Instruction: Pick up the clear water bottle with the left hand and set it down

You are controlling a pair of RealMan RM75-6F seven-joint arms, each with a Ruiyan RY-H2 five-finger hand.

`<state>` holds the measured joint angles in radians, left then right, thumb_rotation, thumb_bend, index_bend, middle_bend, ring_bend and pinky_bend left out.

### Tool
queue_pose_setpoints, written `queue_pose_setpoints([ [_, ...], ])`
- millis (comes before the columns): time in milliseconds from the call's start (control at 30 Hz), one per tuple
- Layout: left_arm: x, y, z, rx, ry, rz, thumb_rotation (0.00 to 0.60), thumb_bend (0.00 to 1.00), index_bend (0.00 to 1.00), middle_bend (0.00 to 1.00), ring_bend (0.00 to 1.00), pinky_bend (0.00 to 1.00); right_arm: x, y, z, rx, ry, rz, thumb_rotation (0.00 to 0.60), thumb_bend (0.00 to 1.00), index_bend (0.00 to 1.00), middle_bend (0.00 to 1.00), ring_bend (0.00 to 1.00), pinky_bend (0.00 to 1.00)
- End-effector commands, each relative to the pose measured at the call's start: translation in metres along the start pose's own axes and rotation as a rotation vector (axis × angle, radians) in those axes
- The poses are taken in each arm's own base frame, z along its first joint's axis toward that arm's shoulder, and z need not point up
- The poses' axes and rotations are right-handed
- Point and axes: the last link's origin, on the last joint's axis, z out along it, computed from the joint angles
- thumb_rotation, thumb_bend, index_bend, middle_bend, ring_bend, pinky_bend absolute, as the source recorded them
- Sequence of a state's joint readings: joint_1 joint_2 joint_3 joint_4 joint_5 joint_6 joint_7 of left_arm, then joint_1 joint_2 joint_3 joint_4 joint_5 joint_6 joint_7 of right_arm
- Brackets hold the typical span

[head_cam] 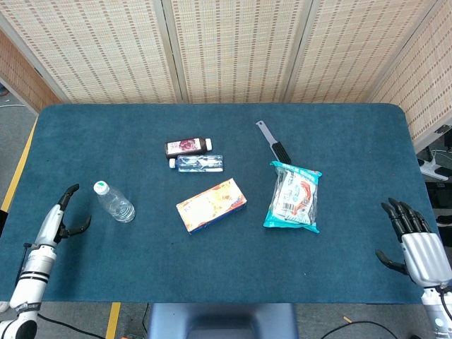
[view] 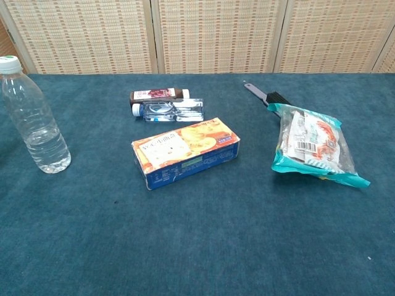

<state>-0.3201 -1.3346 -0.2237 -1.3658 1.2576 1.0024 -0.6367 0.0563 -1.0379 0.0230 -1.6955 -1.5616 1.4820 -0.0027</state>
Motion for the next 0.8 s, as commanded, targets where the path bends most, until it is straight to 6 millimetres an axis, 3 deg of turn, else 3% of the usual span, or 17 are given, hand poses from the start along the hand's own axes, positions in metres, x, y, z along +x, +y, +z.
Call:
queue_pose_setpoints([
  [33,-0.009,0.015,0.012,-0.029,-0.057,-0.102,0.600,0.39,0.00,0.01,0.00,0.05,0.001,0.001,0.000,0.000,0.002,0.002,0.600,0.14,0.00,0.00,0.00,0.13],
  [500,-0.028,0.024,0.021,-0.058,-0.122,-0.225,0.600,0.39,0.00,0.00,0.00,0.04,0.001,0.002,0.001,0.001,-0.007,0.005,0.600,0.14,0.00,0.00,0.00,0.13],
  [800,-0.028,0.027,0.016,-0.068,-0.185,-0.309,0.600,0.39,0.00,0.00,0.00,0.04,0.001,0.002,0.002,-0.004,-0.008,0.005,0.600,0.14,0.00,0.00,0.00,0.13],
])
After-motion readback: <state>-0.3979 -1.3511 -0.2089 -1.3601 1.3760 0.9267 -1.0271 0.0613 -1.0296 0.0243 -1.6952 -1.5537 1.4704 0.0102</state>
